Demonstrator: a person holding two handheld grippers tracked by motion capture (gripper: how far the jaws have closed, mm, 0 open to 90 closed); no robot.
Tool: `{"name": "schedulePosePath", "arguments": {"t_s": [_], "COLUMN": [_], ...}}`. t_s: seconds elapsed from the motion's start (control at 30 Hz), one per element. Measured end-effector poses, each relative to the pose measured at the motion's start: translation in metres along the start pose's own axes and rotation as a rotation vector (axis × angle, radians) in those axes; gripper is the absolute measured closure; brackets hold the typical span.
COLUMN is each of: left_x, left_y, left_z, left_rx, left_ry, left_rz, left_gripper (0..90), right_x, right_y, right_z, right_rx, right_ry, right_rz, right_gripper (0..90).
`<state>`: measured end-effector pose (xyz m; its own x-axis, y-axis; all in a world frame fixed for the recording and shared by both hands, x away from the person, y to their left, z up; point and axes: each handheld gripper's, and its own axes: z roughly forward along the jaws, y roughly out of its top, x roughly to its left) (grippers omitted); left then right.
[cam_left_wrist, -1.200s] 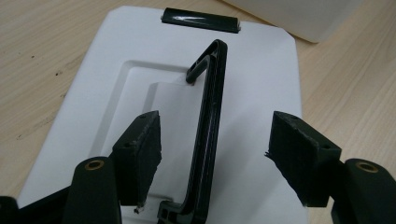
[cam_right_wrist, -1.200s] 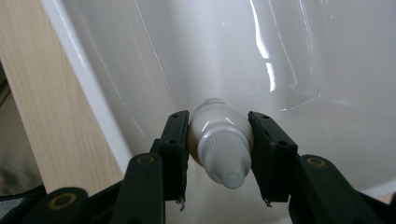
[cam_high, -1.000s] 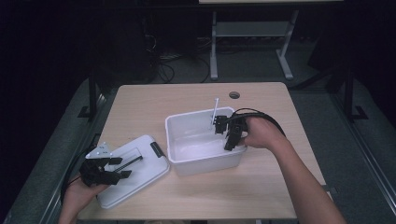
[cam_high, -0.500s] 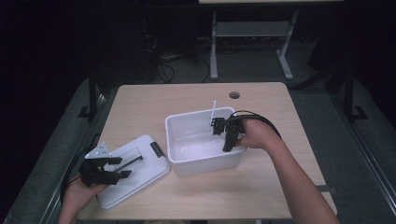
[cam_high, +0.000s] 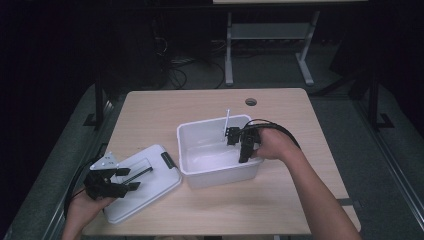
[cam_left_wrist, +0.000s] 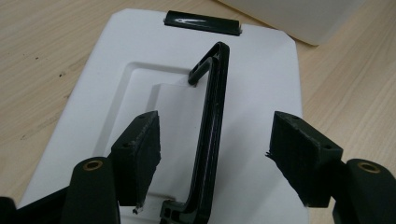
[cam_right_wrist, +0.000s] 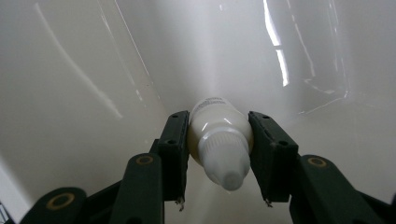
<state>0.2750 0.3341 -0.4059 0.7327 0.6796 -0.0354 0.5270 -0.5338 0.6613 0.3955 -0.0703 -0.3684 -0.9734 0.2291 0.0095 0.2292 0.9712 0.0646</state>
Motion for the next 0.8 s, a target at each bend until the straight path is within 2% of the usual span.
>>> {"name": "schedulePosePath", "arguments": {"t_s": [0.37, 0.8], "left_x": [-0.0012, -0.0026], "left_y": [0.001, 0.003], "left_z": [-0.0025, -0.0028], "left_rx": [-0.01, -0.009], "left_ry": [-0.003, -0.004], "left_rz": [0.002, 0.014], "left_gripper": [32.9, 32.9], "right_x": [0.0005, 0.0016], "right_y": [0.0006, -0.0036], "right_z": [0.0027, -0.0064], "right_rx": [0.02, -0.014], "right_ry": [-0.003, -0.016], "right_rz": [-0.001, 0.008], "right_gripper": [58.7, 58.7]}}
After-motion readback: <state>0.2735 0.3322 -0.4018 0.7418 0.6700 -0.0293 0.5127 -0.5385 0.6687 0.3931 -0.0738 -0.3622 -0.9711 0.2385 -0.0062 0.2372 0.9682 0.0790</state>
